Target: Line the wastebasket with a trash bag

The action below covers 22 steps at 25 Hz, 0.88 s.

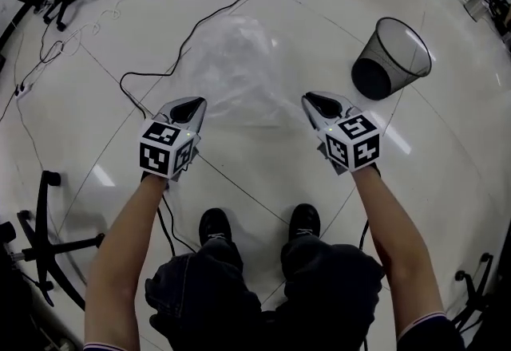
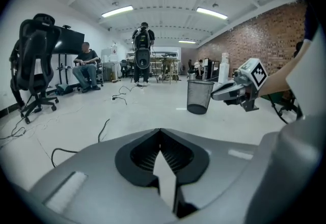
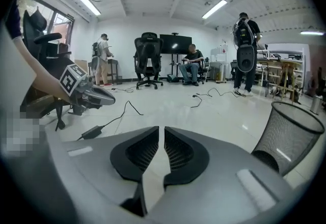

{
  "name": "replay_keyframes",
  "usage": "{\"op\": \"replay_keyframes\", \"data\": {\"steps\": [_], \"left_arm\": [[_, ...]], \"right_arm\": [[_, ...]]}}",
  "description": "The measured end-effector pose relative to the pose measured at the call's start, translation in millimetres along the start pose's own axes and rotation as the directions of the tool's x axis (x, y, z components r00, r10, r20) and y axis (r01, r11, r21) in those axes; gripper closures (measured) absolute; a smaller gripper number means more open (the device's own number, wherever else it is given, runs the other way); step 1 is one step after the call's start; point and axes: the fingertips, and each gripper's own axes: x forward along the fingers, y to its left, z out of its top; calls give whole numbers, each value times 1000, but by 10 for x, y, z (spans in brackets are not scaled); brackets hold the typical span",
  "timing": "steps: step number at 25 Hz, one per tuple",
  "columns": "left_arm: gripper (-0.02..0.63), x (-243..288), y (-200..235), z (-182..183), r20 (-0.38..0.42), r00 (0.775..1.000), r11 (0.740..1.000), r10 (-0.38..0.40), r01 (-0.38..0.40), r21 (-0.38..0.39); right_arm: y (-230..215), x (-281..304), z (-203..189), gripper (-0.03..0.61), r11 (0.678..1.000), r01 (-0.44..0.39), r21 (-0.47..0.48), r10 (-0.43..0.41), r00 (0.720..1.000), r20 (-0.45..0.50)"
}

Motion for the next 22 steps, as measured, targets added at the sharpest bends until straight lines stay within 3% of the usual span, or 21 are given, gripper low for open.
{"op": "replay_keyframes", "data": {"steps": [7, 15, 22], "left_arm": [[601, 397, 124, -641, -128, 992, 999, -15, 11, -33], [601, 676, 175, -972, -185, 982, 997, -38, 24, -79], [598, 672, 252, -1173, -207, 978, 995, -19, -1, -96]], "right_arm": [[-289, 403, -771, 496, 997, 27, 75, -16, 988, -150], [-493, 805, -1331, 448, 993, 36, 110, -5, 963, -268], [-545, 1080, -1684, 436, 997, 19, 72, 8, 934, -357]]}}
